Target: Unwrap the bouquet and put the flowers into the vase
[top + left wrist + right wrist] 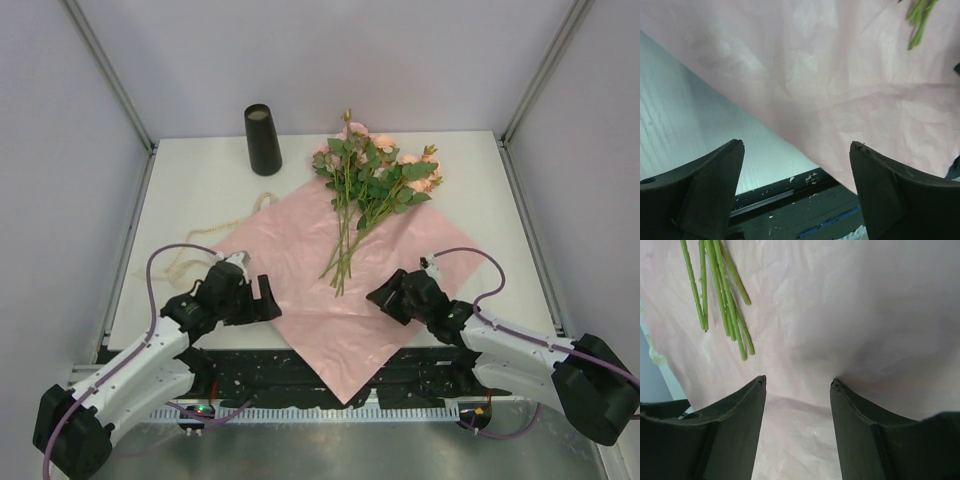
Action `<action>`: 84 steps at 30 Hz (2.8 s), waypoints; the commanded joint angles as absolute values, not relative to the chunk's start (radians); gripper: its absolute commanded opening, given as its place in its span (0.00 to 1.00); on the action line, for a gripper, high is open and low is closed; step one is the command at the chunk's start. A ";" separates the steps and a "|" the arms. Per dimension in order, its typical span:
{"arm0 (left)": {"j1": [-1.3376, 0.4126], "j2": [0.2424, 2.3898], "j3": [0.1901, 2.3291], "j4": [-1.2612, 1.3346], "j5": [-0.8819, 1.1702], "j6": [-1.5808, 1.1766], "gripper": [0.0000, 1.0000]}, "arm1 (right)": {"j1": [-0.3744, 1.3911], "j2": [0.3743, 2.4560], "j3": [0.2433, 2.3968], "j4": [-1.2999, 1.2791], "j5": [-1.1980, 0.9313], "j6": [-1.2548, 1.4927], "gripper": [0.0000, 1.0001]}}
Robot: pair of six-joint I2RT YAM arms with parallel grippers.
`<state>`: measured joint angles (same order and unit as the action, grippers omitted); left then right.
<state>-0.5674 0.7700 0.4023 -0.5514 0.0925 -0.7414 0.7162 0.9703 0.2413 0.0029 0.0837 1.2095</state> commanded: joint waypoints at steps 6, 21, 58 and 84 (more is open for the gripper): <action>-0.575 1.012 0.823 -0.569 0.049 -0.509 0.86 | 0.721 0.846 0.264 -0.138 0.325 1.114 0.56; -0.701 1.751 1.414 -0.612 0.046 -0.394 0.59 | 0.722 0.443 0.284 -0.170 0.261 0.865 0.55; -0.747 2.048 1.606 -0.589 0.017 -0.406 0.00 | 0.722 0.350 0.296 -0.236 0.273 0.839 0.55; -0.776 1.482 1.126 -0.253 -0.005 -0.580 0.00 | 0.721 0.557 0.415 0.029 0.281 0.902 0.62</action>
<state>-0.7670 1.6215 1.2079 -0.4385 -0.0139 -0.5472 0.7181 0.4942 0.3134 -0.1390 0.2726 0.9001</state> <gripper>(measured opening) 0.036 0.609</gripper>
